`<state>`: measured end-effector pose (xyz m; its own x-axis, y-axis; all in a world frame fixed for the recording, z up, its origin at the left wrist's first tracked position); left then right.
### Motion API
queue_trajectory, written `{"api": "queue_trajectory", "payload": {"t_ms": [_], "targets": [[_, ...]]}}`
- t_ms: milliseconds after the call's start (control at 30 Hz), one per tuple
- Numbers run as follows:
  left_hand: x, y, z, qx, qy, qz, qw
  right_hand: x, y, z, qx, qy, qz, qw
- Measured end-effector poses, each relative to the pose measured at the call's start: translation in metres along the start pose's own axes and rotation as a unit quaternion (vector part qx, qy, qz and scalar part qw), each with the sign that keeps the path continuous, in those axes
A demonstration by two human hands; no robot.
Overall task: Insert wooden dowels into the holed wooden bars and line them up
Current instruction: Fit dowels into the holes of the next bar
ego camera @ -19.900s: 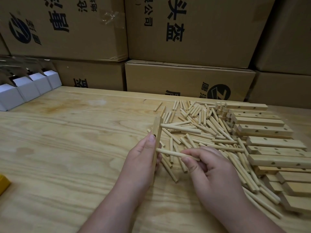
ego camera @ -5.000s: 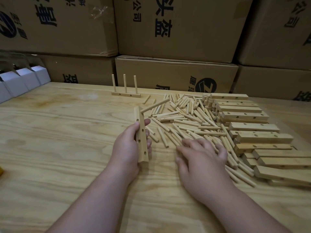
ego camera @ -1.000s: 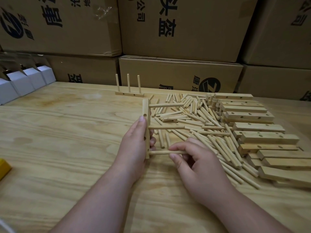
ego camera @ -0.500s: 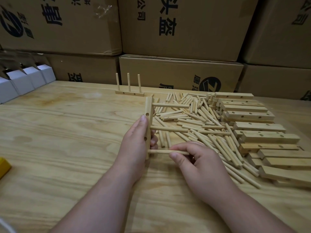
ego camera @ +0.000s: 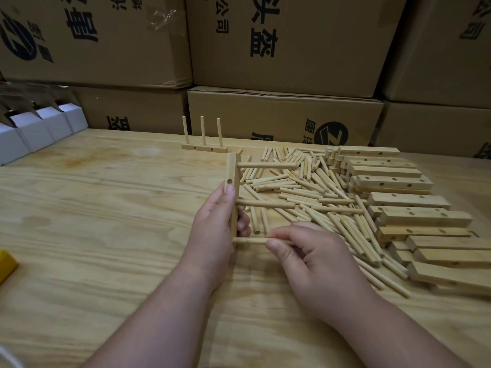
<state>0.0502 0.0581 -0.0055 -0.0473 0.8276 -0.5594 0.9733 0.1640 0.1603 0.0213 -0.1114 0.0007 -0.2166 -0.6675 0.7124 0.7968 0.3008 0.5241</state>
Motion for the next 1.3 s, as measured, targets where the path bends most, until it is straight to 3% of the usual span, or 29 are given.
{"api": "queue_trajectory", "payload": {"t_ms": [200,500,633,733,900,1033,1200,1300], "targets": [[0.0,0.0,0.001,0.009,0.023,0.009,1.0,0.006,0.001,0.006,0.02,-0.109,0.032,0.993],[0.0,-0.001,0.002,0.009,0.039,0.029,0.999,0.003,-0.002,0.007,0.008,-0.121,0.058,0.991],[0.002,-0.001,0.003,0.001,0.072,0.006,0.997,-0.005,-0.004,0.004,-0.03,-0.054,0.031,0.998],[0.004,-0.001,0.006,-0.003,0.089,-0.015,0.996,-0.007,-0.004,0.003,-0.071,0.047,-0.034,0.996],[-0.004,0.001,0.003,0.047,-0.039,-0.008,0.998,0.0,-0.002,-0.005,-0.173,0.229,-0.137,0.948],[-0.005,0.003,0.001,0.04,-0.1,-0.006,0.994,0.002,0.0,-0.002,-0.196,0.223,-0.139,0.945],[-0.005,0.003,0.002,0.032,-0.106,0.003,0.994,-0.001,0.002,0.003,-0.143,0.154,-0.107,0.972],[-0.003,0.002,0.002,0.021,-0.098,0.0,0.995,0.002,0.012,0.001,-0.179,0.136,-0.068,0.972]]}}
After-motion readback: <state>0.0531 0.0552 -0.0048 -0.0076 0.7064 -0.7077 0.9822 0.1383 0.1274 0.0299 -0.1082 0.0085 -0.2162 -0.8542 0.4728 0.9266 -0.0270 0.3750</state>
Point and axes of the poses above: each hand's wrist, its own y-axis towards the middle knuckle, its own x-axis out of the back of the hand, z = x × y, the point moved 1 cm from there along y, towards the middle knuckle, and after that the axes turned 10 degrees about -y, right-handed, at the moved point
